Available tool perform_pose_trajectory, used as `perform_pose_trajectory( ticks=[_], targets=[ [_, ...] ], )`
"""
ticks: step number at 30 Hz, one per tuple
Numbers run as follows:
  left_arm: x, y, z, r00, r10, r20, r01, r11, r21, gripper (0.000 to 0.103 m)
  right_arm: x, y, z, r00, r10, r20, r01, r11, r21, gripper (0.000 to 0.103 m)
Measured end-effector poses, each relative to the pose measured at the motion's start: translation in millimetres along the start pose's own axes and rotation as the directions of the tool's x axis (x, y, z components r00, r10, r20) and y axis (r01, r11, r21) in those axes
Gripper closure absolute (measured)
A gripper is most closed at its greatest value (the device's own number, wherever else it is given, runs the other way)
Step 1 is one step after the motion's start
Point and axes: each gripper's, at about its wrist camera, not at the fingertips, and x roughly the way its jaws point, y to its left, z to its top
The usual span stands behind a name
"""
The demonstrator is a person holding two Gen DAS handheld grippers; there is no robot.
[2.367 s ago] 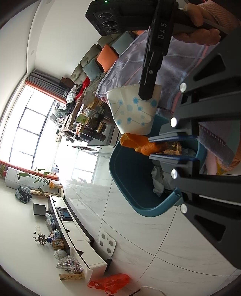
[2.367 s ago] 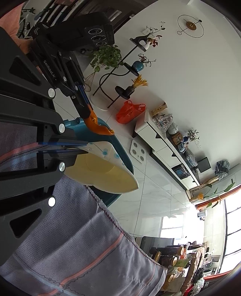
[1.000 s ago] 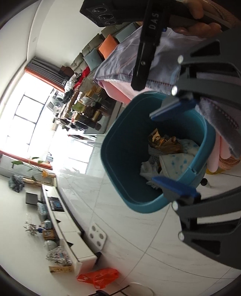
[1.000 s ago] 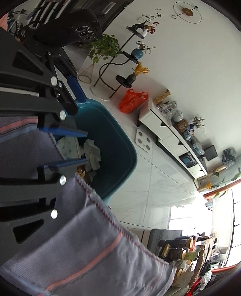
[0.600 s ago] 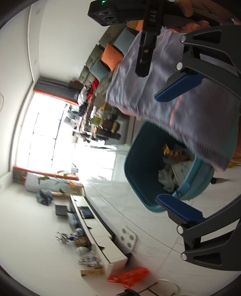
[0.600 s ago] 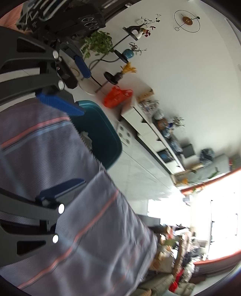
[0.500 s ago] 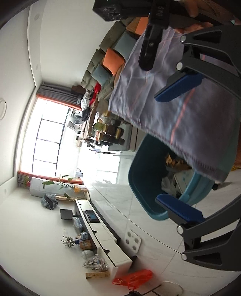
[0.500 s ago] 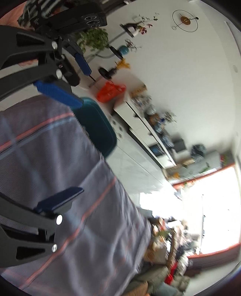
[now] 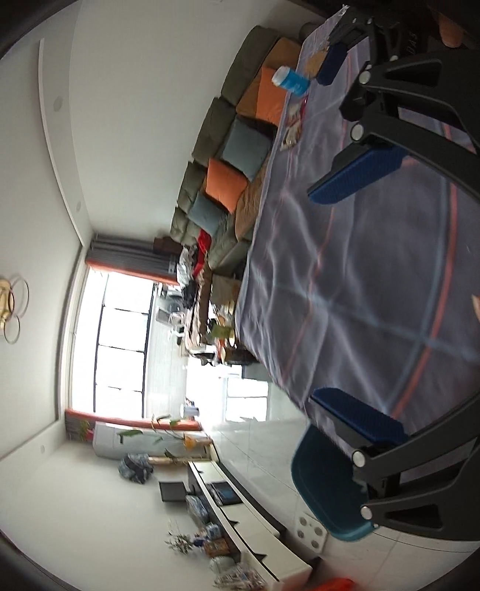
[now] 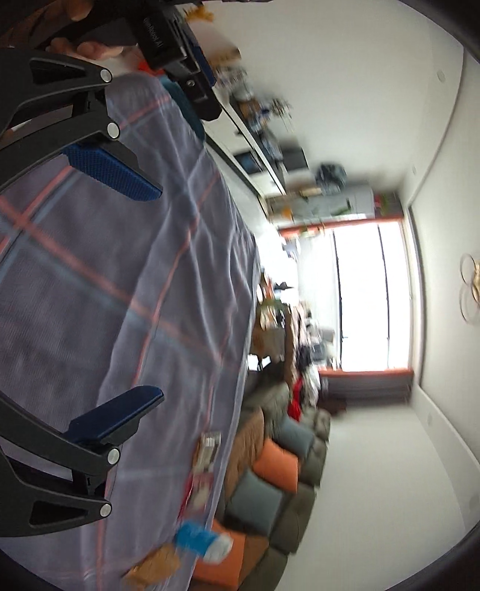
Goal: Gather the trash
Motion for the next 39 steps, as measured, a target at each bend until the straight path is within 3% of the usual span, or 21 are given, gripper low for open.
perform_pose_trajectory(
  ticks=[4,11,39],
  targets=[
    [2,-33,-3,0.999,-0.015,0.037,0.012,0.998,0.068,0.003,-16,-21,-8,0.994,-0.102,0.045,0.101,0.995,0.022,0.004],
    [9,-67,-9,0.998,-0.034,0.059,0.027,0.992,0.124,0.003,-27,-48,-14,0.979,-0.187,0.080,0.180,0.980,0.086,0.004],
    [7,-95,-6,0.984,-0.067,0.167,0.036,0.982,0.183,0.003,-52,-68,-7,0.950,-0.260,0.170,0.243,0.963,0.116,0.004]
  ],
)
